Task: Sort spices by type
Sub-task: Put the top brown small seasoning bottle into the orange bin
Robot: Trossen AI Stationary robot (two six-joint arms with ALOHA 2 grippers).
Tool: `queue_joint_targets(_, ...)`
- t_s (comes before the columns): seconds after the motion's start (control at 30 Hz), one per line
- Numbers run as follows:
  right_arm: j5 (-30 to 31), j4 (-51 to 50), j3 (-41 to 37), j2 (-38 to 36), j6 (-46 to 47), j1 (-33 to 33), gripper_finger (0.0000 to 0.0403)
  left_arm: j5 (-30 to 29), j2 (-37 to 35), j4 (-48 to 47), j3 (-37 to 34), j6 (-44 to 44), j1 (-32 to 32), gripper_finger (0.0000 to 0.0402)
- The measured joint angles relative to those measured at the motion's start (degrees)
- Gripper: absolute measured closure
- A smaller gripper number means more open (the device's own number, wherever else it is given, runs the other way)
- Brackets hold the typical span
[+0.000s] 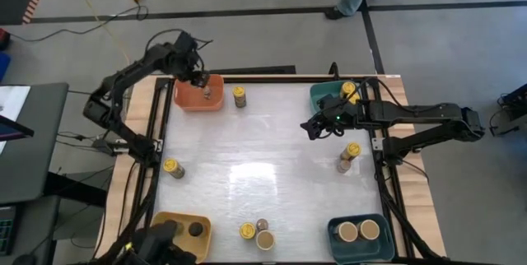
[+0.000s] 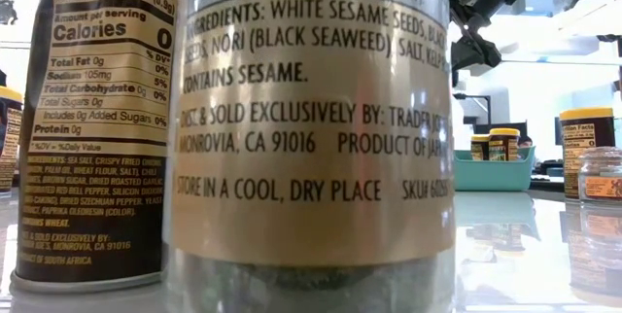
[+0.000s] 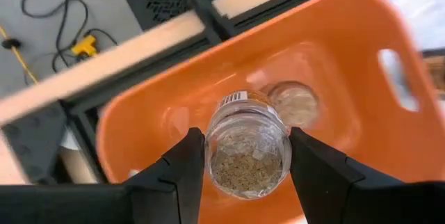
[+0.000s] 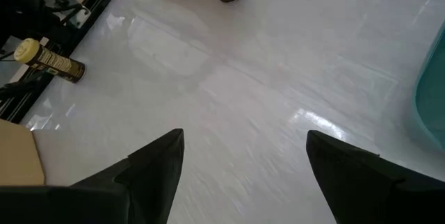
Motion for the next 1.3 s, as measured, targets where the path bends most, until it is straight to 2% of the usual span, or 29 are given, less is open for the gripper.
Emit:
queue_joint_targets(0.23, 0.0, -0.2, 0.0, 0.0, 0.0, 0.0, 0.0072, -0.3, 3.3, 3.2, -5.8, -6.4, 0.1, 0.0228)
queue_joint_targets(0.47, 0.0, -0.4, 0.0, 0.0, 0.0, 0.6, 0.0072, -1.0, 6.8, 8.9, -6.3, -10.5, -0.8, 0.0228)
queue_joint_targets(0.57, -0.1, -0.4, 0.0, 0.0, 0.0, 0.8, 0.0072, -3.2, 7.9, 9.5, -6.2, -11.9, -1.5, 0.0228)
queue_joint_targets(0.8, -0.2, -0.4, 0.0, 0.0, 0.0, 1.0, 0.0072, -7.3, 8.6, 11.7, -6.1, -11.7, -3.7, 0.0225)
queue_joint_targets(1.03, -0.2, -0.4, 0.0, 0.0, 0.0, 0.9, 0.0072, -7.3, 8.7, 13.5, -6.2, -14.1, -3.8, 0.0208)
queue_joint_targets(1.3, -0.2, -0.4, 0.0, 0.0, 0.0, 0.9, 0.0072, -7.3, 8.7, 13.5, -6.2, -13.0, -3.8, 0.0205)
